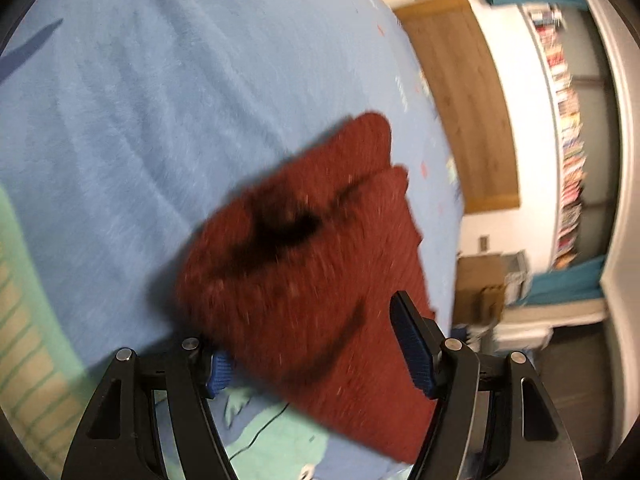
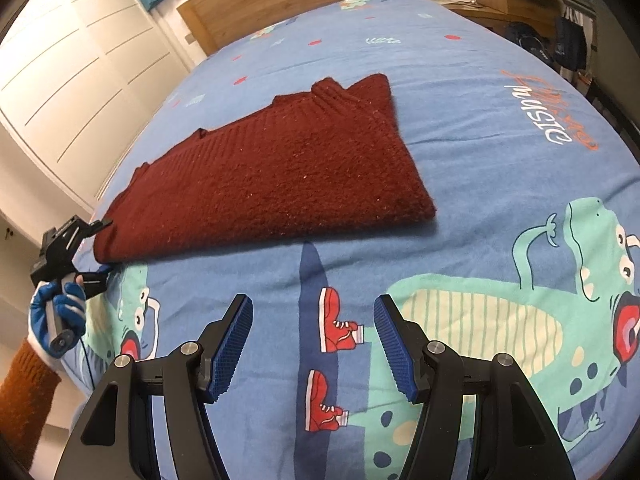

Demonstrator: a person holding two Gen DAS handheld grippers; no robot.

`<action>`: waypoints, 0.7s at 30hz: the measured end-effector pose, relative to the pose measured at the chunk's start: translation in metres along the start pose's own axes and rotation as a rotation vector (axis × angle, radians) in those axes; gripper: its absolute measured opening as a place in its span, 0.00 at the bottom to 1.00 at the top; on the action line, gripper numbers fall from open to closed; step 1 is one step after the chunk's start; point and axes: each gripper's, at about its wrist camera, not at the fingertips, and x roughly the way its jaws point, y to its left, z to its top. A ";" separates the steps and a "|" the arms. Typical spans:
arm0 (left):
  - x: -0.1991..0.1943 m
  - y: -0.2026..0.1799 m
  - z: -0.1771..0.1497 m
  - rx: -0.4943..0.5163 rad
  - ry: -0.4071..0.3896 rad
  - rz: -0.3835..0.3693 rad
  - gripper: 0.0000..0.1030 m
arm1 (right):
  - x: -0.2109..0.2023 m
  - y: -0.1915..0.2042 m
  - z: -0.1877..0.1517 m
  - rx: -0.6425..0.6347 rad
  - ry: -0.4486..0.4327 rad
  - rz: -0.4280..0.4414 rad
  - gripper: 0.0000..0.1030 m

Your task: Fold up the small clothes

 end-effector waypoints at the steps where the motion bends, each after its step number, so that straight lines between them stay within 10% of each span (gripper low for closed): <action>1: 0.000 0.001 0.003 -0.010 -0.007 -0.014 0.61 | 0.000 0.000 0.001 0.001 -0.001 0.001 0.63; 10: 0.013 0.003 0.026 -0.034 0.001 -0.040 0.22 | 0.004 -0.004 0.003 0.002 0.003 0.013 0.63; 21: 0.016 -0.051 0.018 0.066 -0.018 -0.050 0.17 | -0.004 -0.021 0.002 0.036 -0.019 0.031 0.63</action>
